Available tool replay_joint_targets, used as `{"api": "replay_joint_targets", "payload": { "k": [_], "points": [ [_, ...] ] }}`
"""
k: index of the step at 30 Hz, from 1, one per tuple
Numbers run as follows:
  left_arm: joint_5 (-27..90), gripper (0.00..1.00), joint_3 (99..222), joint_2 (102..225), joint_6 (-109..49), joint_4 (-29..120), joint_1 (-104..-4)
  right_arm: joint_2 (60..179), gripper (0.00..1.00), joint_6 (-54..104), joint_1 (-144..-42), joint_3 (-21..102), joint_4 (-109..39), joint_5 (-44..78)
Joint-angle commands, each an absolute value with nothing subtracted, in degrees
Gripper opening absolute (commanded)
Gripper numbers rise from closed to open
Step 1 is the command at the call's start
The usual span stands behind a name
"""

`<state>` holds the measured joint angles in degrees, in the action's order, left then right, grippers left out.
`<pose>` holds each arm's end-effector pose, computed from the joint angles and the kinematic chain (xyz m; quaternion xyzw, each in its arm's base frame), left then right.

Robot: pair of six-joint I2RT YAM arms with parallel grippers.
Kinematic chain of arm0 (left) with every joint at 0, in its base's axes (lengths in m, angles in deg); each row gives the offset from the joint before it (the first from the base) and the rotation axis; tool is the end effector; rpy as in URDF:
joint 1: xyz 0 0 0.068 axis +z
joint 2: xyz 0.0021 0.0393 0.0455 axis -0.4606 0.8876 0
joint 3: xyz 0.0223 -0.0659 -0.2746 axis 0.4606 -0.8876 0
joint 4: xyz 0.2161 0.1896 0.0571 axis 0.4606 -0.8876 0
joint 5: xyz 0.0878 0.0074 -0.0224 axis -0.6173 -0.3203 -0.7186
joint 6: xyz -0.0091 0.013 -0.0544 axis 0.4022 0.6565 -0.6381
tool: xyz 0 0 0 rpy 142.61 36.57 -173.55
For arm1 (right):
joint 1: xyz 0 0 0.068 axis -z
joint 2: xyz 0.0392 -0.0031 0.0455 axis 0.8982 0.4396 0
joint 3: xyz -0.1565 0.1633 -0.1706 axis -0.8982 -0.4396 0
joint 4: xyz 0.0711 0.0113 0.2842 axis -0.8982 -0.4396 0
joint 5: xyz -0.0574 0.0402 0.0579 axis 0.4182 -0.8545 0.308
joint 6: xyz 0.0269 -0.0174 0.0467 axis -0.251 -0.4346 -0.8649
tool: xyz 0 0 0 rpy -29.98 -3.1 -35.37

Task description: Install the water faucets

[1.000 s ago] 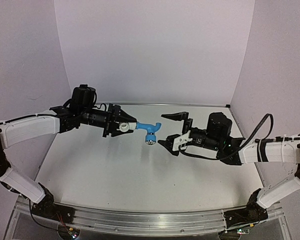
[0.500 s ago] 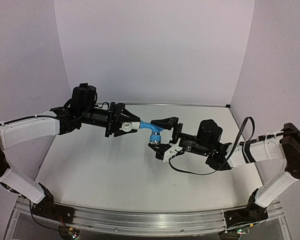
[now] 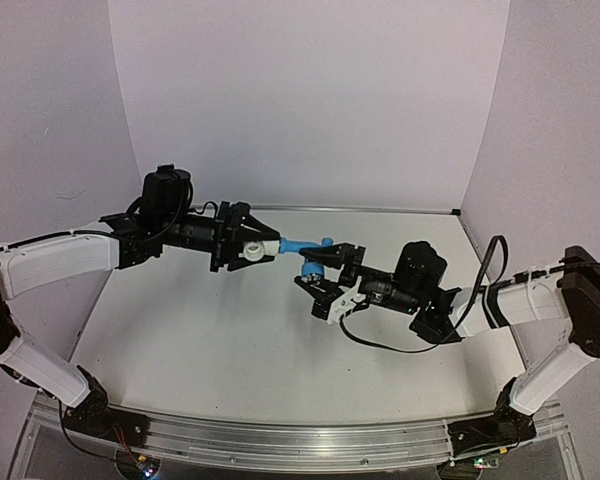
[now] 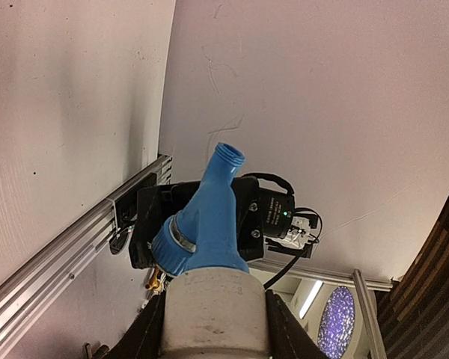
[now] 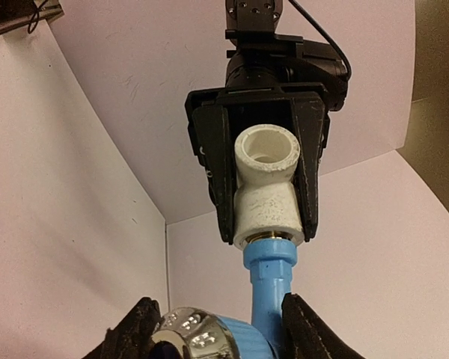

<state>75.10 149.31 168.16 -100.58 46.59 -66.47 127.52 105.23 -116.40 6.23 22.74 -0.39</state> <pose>0.2532 -0.2453 0.3205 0.0227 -0.7659 0.6413 0.0399 0.2037 0.2927 0.2406 -0.6377 0.1394 0.0014 0.7576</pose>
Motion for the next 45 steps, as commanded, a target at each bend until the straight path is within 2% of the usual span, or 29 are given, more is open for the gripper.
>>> {"api": "replay_joint_targets", "payload": {
  "k": [1,3,8,18,33,39,45],
  "points": [
    [77.9,0.00,150.3,167.7,-98.8,50.2,-66.8,127.0,0.45,101.1,-116.5,6.1,26.1,-0.5],
    [78.0,0.00,149.9,167.7,-98.3,50.2,-66.9,126.7,0.37,99.4,-116.5,6.1,26.0,-0.9],
    [77.6,0.00,149.0,167.8,-97.1,50.2,-66.8,126.3,0.24,94.6,-116.5,6.3,25.6,-2.8],
    [77.5,0.00,148.7,168.8,-93.7,50.1,-66.8,124.4,0.00,83.4,-116.5,9.7,14.5,-5.0],
    [78.2,0.00,150.7,169.6,-74.7,50.0,-66.9,119.5,0.00,57.7,-116.5,16.2,-1.4,-2.0],
    [77.4,0.00,149.9,165.1,-58.3,50.0,-67.5,119.1,0.00,47.8,-116.5,21.1,-10.3,-3.1],
    [82.3,0.00,147.7,160.8,-41.4,50.0,-68.4,119.6,0.00,36.9,-115.6,25.2,-15.5,-7.8]
  ]
}}
